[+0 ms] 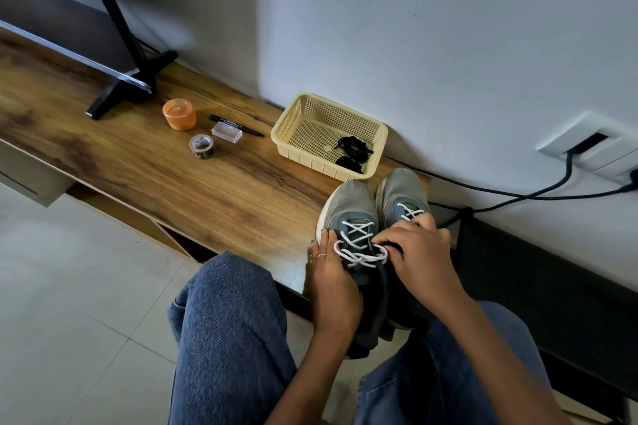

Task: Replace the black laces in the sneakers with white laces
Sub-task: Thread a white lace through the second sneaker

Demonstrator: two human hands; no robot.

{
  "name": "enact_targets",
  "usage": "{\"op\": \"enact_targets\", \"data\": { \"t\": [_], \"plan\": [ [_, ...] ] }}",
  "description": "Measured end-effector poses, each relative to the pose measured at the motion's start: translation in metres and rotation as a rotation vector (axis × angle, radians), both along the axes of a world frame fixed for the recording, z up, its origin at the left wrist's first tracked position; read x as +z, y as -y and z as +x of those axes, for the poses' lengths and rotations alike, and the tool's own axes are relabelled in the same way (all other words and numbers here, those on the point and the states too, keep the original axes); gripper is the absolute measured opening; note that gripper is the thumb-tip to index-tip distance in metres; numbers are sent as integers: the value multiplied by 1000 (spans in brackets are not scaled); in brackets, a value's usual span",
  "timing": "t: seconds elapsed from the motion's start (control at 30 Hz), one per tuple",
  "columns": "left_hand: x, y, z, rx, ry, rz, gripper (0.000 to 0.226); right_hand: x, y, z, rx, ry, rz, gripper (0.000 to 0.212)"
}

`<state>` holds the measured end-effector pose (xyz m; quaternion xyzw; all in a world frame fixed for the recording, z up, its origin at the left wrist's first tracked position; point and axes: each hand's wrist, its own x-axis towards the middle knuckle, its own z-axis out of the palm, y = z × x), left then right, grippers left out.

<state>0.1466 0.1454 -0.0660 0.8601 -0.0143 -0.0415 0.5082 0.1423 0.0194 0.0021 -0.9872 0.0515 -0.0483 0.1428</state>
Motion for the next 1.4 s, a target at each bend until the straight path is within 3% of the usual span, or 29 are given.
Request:
{"op": "enact_targets", "data": {
  "t": [0.1,0.27,0.53,1.03,1.23,1.4],
  "plan": [
    [-1,0,1,-8,3,4,48,-2,1,4,23,-20,33,11],
    [7,-1,0,9,-7,6,51,-2,3,0,73,12,250,18],
    [2,-2,2,6,18,25,48,3,-4,-13,91,-5,385,19],
    [4,-3,0,14,-21,44,55,10,-10,-23,96,-51,469,14],
    [0,-2,1,17,-28,-6,54,13,-18,-20,-108,63,614,12],
    [5,-6,0,-2,-93,-58,60,19,-26,-23,-224,322,540,25]
  ]
}}
